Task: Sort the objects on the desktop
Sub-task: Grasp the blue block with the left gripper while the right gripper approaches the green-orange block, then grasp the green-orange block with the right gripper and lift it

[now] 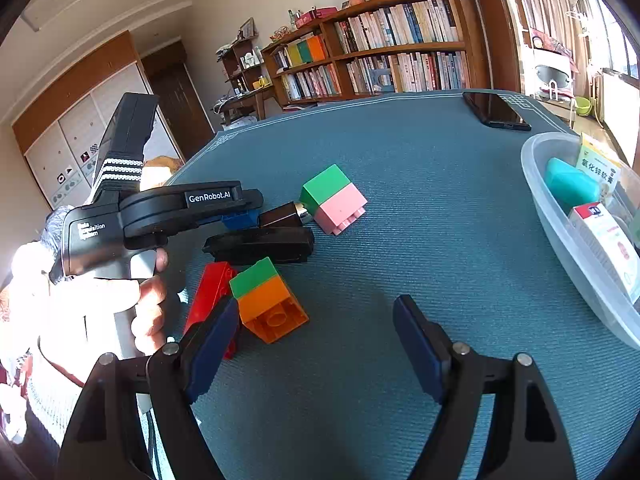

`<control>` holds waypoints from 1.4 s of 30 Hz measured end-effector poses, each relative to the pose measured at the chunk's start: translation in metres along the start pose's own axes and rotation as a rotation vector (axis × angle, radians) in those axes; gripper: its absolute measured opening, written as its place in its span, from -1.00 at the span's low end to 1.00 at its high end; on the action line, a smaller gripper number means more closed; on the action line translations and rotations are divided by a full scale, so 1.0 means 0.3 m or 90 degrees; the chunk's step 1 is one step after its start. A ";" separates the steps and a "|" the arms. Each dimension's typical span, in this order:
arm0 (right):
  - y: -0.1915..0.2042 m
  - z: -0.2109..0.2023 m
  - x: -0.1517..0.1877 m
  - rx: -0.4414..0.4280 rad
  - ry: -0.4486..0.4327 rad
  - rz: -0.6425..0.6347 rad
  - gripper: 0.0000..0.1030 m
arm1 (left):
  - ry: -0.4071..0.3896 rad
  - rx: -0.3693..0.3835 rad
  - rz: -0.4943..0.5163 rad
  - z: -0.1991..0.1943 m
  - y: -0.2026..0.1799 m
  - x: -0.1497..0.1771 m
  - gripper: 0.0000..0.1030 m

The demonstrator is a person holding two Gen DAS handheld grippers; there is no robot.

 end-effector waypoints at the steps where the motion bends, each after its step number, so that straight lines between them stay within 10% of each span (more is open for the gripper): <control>1: 0.000 0.002 0.002 0.001 0.002 -0.001 0.60 | 0.001 -0.002 -0.006 -0.001 0.010 0.001 -0.23; 19: 0.087 0.124 0.010 0.048 0.065 -0.117 -0.19 | -0.004 -0.001 -0.042 0.001 0.078 0.012 -0.29; 42: -0.050 -0.081 -0.082 0.090 -0.067 0.025 -0.25 | -0.045 0.064 0.002 -0.069 -0.035 -0.030 -0.29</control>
Point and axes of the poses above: each gripper's, at about its wrist camera, not at the fingertips, and z roughly the way its jaws point, y to its left, x to its underside, the point moved 5 cm from there along z, roughly the way its jaws point, and after that the axes turned 13 degrees about z, right-handed, at the moved point
